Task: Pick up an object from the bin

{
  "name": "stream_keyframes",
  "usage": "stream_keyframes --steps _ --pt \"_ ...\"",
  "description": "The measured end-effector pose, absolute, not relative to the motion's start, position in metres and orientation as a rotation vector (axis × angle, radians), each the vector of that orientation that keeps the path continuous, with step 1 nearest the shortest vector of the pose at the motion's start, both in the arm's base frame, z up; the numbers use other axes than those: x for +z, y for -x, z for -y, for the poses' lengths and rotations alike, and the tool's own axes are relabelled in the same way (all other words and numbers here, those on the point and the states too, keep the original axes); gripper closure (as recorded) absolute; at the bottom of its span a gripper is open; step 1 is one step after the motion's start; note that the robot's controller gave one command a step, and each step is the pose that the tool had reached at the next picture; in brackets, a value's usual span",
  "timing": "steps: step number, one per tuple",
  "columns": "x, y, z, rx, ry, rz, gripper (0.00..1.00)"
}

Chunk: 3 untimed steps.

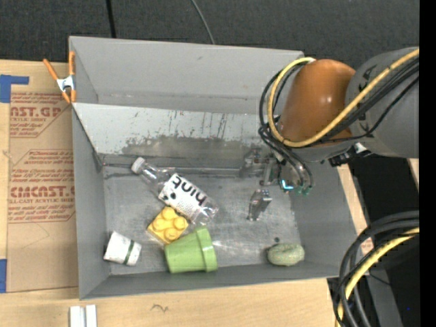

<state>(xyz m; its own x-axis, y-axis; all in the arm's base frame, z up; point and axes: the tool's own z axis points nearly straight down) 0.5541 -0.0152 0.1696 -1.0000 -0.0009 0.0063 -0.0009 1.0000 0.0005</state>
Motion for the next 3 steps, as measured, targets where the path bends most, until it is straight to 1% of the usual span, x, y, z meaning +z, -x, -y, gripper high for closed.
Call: stream_keyframes --steps 1,2,3 --pt "0.174 -0.556 0.015 0.0 -0.002 3.143 0.0" --pt "0.103 -0.57 -0.033 -0.002 0.01 3.148 0.0" --pt "0.089 -0.566 -0.048 -0.001 -0.031 3.138 0.0"
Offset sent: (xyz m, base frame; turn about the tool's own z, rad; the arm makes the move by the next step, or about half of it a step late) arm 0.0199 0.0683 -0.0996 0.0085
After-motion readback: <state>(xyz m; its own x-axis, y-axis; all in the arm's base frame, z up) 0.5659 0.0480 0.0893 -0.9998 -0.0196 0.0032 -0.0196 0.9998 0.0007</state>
